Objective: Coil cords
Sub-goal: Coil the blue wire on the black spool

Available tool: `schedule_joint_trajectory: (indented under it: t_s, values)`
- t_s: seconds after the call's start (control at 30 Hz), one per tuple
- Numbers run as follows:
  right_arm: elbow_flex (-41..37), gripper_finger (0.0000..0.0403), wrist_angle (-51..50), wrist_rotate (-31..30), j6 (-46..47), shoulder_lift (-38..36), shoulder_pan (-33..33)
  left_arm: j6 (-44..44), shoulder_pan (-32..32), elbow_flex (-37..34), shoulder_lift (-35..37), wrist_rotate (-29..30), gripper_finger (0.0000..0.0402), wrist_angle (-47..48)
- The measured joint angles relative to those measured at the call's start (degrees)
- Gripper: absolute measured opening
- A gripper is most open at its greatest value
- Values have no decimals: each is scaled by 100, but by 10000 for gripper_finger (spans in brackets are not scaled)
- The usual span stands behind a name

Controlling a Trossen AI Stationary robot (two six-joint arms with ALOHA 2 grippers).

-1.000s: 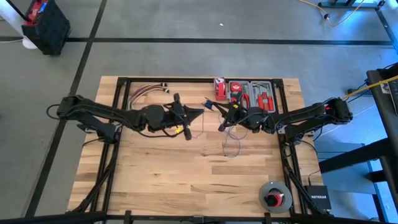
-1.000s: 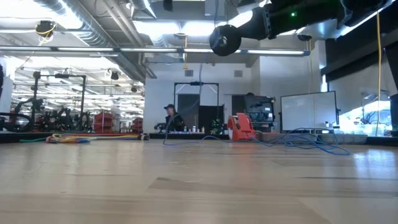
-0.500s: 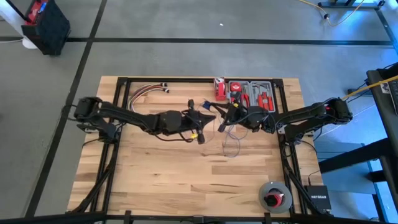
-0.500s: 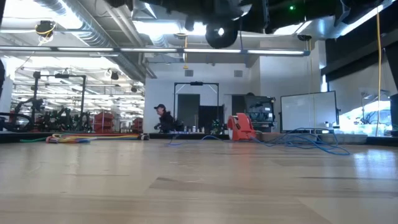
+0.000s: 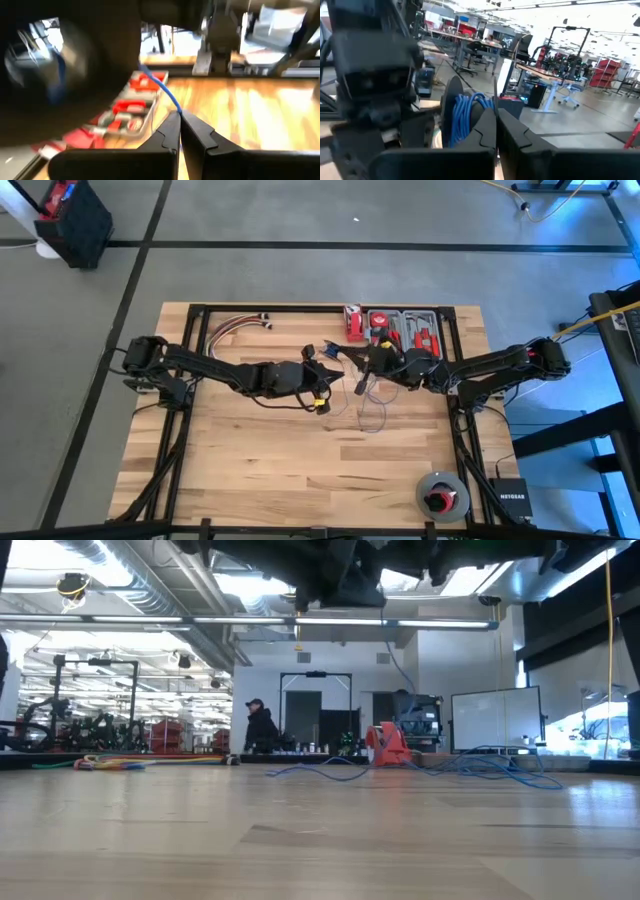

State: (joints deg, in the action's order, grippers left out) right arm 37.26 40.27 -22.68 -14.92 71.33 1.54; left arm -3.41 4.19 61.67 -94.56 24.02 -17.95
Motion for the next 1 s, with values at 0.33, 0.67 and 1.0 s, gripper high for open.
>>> schedule_joint_trajectory:
  t_s: [0.33, 0.67, 1.0]
  values:
    - [-4, 3, -255, -17, 10, -491, 241, 4, 1, 6, 17, 307, 1, 971]
    - [7, 3, -435, -21, -60, -901, 501, 216, 31, -136, -117, 307, 3, 1656]
    - [4, 3, -502, -21, -76, -892, 490, 607, 14, 90, -254, -1373, 4, 355]
